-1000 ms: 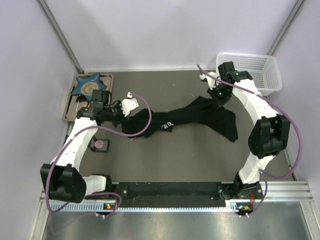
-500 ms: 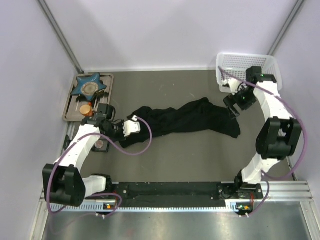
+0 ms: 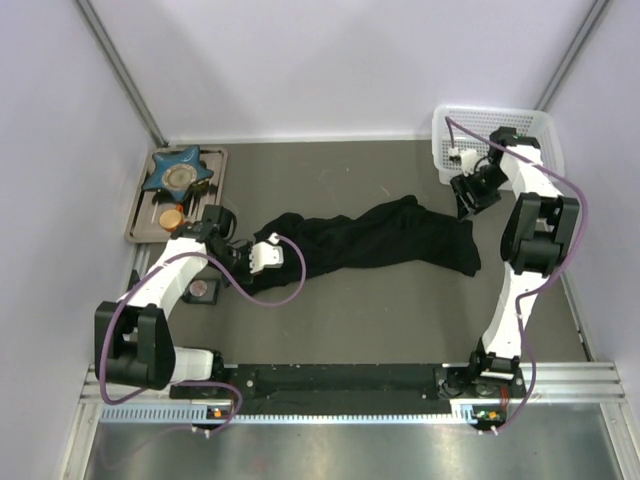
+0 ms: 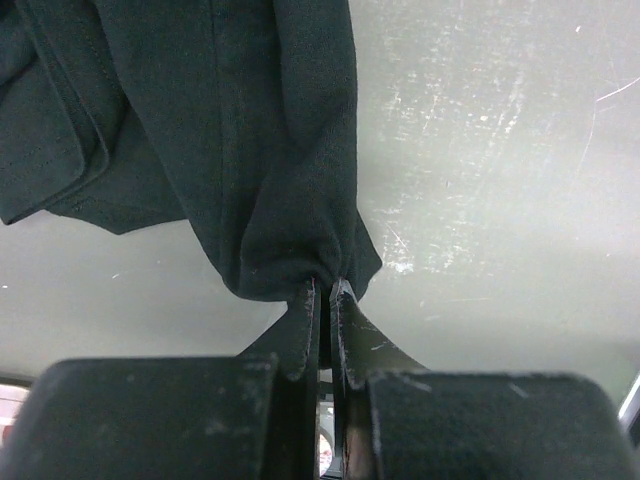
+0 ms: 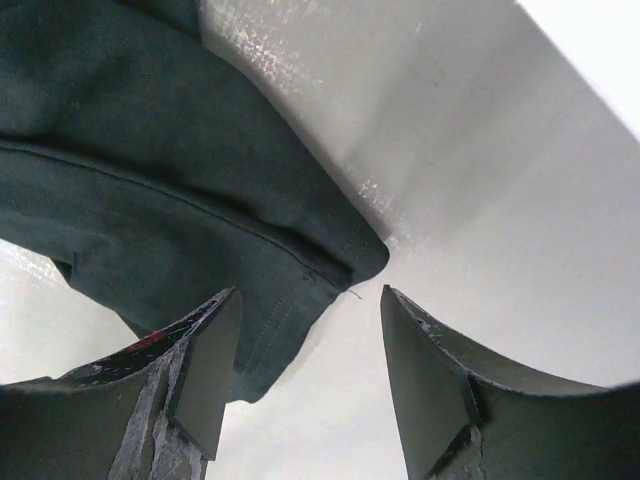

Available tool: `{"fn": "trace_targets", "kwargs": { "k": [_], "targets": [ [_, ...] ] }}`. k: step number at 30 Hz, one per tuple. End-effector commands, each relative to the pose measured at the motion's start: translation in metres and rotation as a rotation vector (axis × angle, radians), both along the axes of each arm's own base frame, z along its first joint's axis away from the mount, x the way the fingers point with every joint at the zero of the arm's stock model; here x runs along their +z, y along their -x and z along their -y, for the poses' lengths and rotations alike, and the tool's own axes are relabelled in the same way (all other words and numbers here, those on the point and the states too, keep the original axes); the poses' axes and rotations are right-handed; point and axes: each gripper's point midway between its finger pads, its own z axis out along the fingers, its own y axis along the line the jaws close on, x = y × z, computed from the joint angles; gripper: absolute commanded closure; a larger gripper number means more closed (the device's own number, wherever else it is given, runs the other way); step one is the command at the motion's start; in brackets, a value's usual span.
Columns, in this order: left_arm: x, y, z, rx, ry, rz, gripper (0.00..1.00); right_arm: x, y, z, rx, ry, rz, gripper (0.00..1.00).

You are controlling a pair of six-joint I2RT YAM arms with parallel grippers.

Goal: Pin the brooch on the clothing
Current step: Flatten out the clothes at the center of the board.

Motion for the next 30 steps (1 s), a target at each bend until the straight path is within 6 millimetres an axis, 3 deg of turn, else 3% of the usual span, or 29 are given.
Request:
{"fn": "trace_targets", "kwargs": {
  "k": [1, 6, 12, 14, 15, 17, 18, 23, 26, 30],
  "targets": [
    [0.010, -0.007, 0.009, -0.030, 0.046, 0.024, 1.00, -0.001, -0.002, 0.001, -0.043, -0.030, -0.014, 0.41],
    [0.010, -0.007, 0.009, -0.030, 0.043, 0.025, 1.00, -0.027, 0.006, 0.003, -0.100, -0.057, -0.098, 0.41],
    [0.011, -0.007, 0.008, -0.034, 0.037, 0.041, 1.00, -0.033, 0.024, -0.002, -0.120, -0.098, -0.143, 0.44],
    [0.011, -0.008, 0.008, -0.026, 0.042, 0.038, 1.00, -0.033, 0.026, -0.004, -0.121, -0.113, -0.148, 0.53],
    [0.012, -0.008, 0.009, -0.024, 0.046, 0.041, 1.00, -0.033, 0.027, -0.006, -0.123, -0.121, -0.152, 0.73],
    [0.013, -0.010, 0.009, -0.016, 0.049, 0.044, 1.00, -0.028, 0.028, -0.006, -0.124, -0.123, -0.142, 0.87],
    [0.014, -0.010, 0.009, -0.009, 0.049, 0.045, 1.00, -0.024, 0.029, -0.005, -0.127, -0.117, -0.136, 0.99],
    [0.020, -0.009, 0.011, 0.010, 0.065, 0.054, 1.00, 0.025, 0.037, 0.006, -0.084, -0.084, -0.012, 1.00],
    [0.023, -0.009, 0.013, 0.024, 0.083, 0.058, 1.00, 0.049, 0.062, 0.002, 0.001, -0.075, 0.052, 1.00],
    [0.026, -0.005, 0.014, 0.046, 0.092, 0.060, 1.00, 0.062, 0.102, -0.009, 0.117, -0.076, 0.094, 1.00]
  ]
}}
